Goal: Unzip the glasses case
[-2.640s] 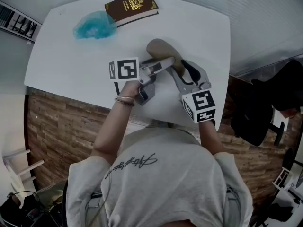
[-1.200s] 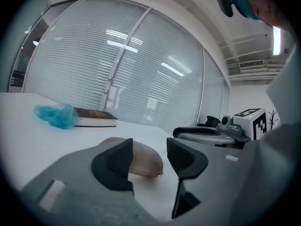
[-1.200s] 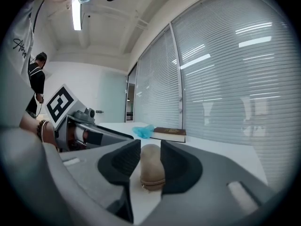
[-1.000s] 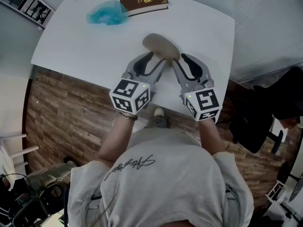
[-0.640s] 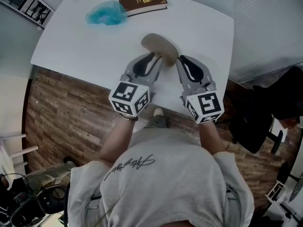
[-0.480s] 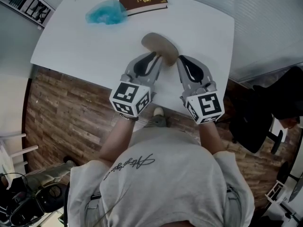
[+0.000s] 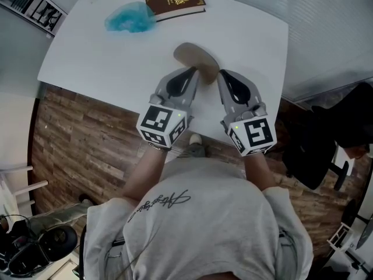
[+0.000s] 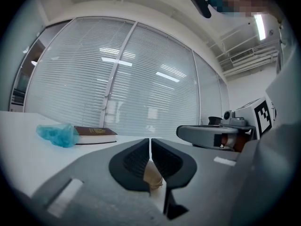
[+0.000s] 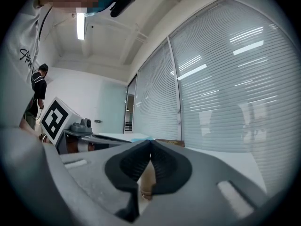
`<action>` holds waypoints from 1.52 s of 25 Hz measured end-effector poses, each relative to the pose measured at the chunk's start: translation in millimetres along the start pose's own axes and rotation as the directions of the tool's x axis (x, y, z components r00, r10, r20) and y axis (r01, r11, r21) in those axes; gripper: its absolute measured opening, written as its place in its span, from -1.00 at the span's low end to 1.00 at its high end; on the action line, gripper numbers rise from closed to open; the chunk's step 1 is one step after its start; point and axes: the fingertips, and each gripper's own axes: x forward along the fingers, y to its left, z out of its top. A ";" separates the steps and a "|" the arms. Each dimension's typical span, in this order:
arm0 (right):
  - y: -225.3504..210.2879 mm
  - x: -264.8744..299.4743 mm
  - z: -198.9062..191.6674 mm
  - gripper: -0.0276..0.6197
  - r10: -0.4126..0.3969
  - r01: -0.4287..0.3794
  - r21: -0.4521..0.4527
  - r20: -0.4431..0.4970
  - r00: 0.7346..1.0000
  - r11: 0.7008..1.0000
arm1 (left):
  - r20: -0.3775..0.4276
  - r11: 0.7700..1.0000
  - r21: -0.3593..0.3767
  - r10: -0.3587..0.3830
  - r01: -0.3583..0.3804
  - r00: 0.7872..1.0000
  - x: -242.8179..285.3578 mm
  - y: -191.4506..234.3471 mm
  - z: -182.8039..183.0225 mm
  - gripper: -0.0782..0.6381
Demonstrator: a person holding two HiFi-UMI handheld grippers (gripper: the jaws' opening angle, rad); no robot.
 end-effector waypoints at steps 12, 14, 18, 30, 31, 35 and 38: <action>0.5 0.6 0.6 -0.91 0.001 -0.001 0.005 0.006 1.000 1.000 | 0.018 1.000 0.007 -0.006 0.006 1.000 2.4 -2.0 2.8 -0.76; -0.9 2.0 0.3 -0.91 -0.006 0.006 0.009 0.008 1.000 1.000 | 0.022 1.000 0.006 -0.009 0.009 1.000 3.1 -1.2 3.3 -0.76; -4.1 3.2 1.9 -0.91 -0.024 0.024 0.008 0.017 1.000 1.000 | 0.030 1.000 0.011 -0.012 0.011 0.999 3.7 -0.6 5.7 -0.76; -3.6 5.7 2.5 -0.91 -0.036 0.036 0.005 0.023 0.999 0.999 | 0.041 1.000 0.017 -0.009 0.008 0.999 1.4 3.5 8.0 -0.76; -3.4 6.2 2.4 -0.91 -0.036 0.036 0.004 0.023 0.999 0.999 | 0.041 1.000 0.016 -0.008 0.008 0.999 1.2 4.1 8.1 -0.76; -2.3 8.8 1.6 -0.91 -0.034 0.034 0.004 0.023 0.999 0.999 | 0.041 1.000 0.016 -0.009 0.008 0.999 1.6 6.4 7.9 -0.76; -0.6 9.4 1.9 -0.91 -0.029 0.029 0.004 0.022 0.999 1.000 | 0.039 1.000 0.018 -0.011 0.011 0.999 2.0 5.8 8.0 -0.76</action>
